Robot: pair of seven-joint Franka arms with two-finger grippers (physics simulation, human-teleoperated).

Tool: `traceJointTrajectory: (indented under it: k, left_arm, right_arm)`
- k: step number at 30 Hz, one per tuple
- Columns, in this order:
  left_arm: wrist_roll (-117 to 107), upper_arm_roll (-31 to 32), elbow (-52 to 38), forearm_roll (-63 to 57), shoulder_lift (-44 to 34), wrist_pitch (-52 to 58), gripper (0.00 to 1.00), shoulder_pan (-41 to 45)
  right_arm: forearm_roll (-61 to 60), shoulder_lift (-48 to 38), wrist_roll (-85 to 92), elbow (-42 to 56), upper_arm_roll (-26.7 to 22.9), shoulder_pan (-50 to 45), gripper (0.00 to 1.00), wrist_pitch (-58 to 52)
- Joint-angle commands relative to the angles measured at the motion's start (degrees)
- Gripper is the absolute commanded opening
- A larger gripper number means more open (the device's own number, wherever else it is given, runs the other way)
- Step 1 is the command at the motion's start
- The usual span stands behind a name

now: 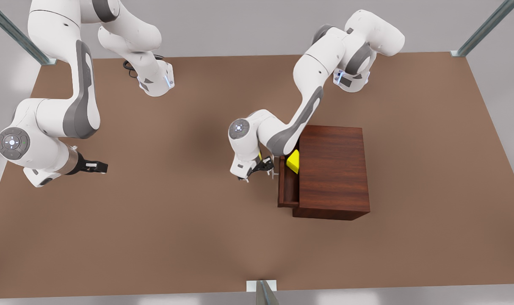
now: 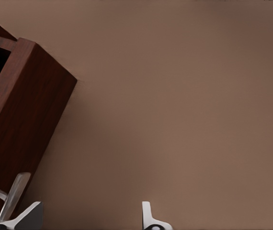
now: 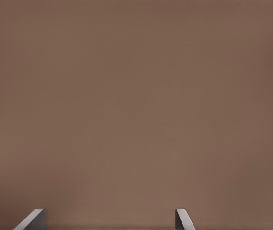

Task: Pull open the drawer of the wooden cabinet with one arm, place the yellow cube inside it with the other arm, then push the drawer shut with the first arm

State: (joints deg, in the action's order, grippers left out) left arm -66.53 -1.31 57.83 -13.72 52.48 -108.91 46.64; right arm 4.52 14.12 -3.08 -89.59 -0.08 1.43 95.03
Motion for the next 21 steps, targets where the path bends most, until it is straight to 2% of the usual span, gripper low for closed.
traceJointTrajectory:
  k: [1, 8, 21]
  left_arm:
    - [-0.2, 0.0, 0.2, 0.0, -0.2, 0.5, 1.00, -0.2]
    - [0.0, 0.0, 3.7, 0.0, -2.6, 1.8, 1.00, -2.1]
    - [0.9, 0.0, 5.0, -0.1, -2.7, 1.8, 1.00, -3.9]
  right_arm:
    - [0.0, -0.1, 2.2, 0.0, 0.0, 0.0, 1.00, 0.0]
    - [0.0, -0.1, 2.3, 0.0, 0.0, 0.1, 1.00, 0.0]
    - [0.0, -0.1, 2.4, 0.0, 0.0, 0.1, 1.00, -0.1]
